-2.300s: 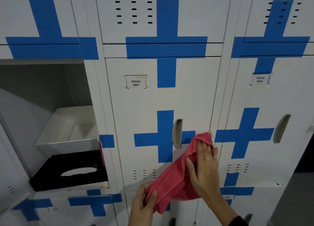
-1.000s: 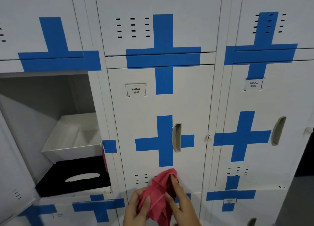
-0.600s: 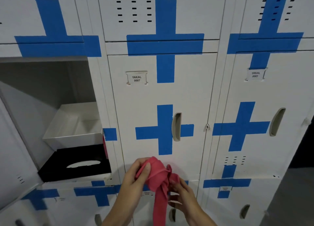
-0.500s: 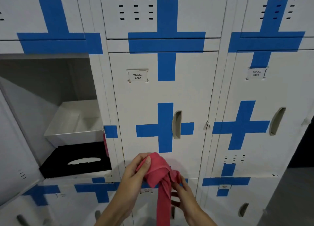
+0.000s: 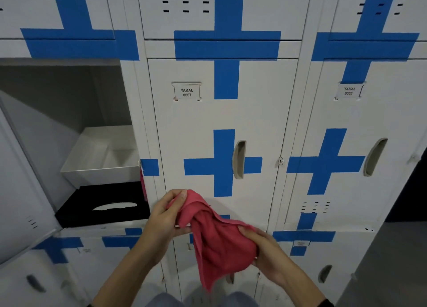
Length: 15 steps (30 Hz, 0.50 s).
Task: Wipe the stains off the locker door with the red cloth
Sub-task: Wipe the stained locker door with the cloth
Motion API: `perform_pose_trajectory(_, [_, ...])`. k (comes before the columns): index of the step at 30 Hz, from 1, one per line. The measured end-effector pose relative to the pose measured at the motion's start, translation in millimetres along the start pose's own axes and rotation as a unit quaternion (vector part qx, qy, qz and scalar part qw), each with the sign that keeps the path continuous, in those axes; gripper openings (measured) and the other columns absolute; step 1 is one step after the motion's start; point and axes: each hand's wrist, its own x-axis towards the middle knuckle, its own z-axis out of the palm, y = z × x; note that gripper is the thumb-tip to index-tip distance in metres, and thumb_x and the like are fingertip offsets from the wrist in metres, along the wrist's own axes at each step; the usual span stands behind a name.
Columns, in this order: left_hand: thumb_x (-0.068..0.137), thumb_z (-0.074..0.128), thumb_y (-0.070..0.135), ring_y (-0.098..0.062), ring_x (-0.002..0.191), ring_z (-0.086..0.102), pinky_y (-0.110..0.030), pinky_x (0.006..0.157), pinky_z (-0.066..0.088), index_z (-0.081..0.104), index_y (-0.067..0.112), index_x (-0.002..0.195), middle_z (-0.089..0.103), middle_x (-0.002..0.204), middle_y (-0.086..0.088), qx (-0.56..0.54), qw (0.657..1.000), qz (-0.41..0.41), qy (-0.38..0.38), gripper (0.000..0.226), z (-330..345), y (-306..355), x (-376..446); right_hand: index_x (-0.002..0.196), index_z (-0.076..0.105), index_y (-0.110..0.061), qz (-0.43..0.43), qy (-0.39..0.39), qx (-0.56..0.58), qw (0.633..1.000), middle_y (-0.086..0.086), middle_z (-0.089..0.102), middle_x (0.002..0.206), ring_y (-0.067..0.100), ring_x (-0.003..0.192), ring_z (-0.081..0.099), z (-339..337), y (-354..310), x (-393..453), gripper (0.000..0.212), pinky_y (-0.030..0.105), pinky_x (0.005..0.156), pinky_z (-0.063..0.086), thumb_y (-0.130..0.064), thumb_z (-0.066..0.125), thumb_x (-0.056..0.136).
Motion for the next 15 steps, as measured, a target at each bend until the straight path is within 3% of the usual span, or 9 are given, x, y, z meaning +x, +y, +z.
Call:
perform_pose_trajectory(3, [0.077,0.067,0.034,-0.027,0.092,0.069,-0.04,0.071,0.059,0.063,0.02,0.102,0.061,0.114,-0.015,0.045,0.997,-0.033,-0.046,0.029,-15,-1,4,0.106,0.075,-0.012,0.017,-0.042,-0.083,0.996,0.012,0.072,0.109,0.032,0.109,0.064,-8,-18,-9,0.045,0.045,0.097,0.051,-0.034,0.082,0.068])
perform_pose_trajectory(7, [0.055,0.087,0.02,-0.026,0.104,0.062,-0.037,0.075,0.059,0.052,0.032,0.115,0.05,0.121,-0.007,0.15,0.981,-0.07,-0.105,0.071,-33,-2,6,0.105,0.072,-0.015,-0.027,0.003,-0.147,0.989,0.012,0.069,0.111,0.03,0.107,0.06,-17,-34,-16,0.032,0.045,0.084,0.053,-0.034,0.071,0.079])
perform_pose_trajectory(11, [0.042,0.091,0.021,-0.029,0.104,0.062,-0.041,0.08,0.058,0.046,0.027,0.125,0.055,0.119,-0.011,0.126,0.985,-0.093,-0.072,0.095,-39,-4,12,0.116,0.063,-0.012,-0.031,0.041,-0.096,0.994,0.015,0.061,0.12,0.026,0.104,0.059,-26,-46,-20,0.03,0.039,0.072,0.052,-0.032,0.057,0.094])
perform_pose_trajectory(15, [0.048,0.087,0.032,-0.025,0.089,0.064,-0.038,0.078,0.056,0.059,0.009,0.114,0.064,0.101,-0.011,0.103,0.987,-0.121,-0.016,0.075,-38,-10,18,0.116,0.06,-0.021,0.051,0.036,-0.004,0.998,0.012,0.065,0.119,0.032,0.109,0.06,-25,-36,-19,0.044,0.046,0.075,0.054,-0.053,0.055,0.086])
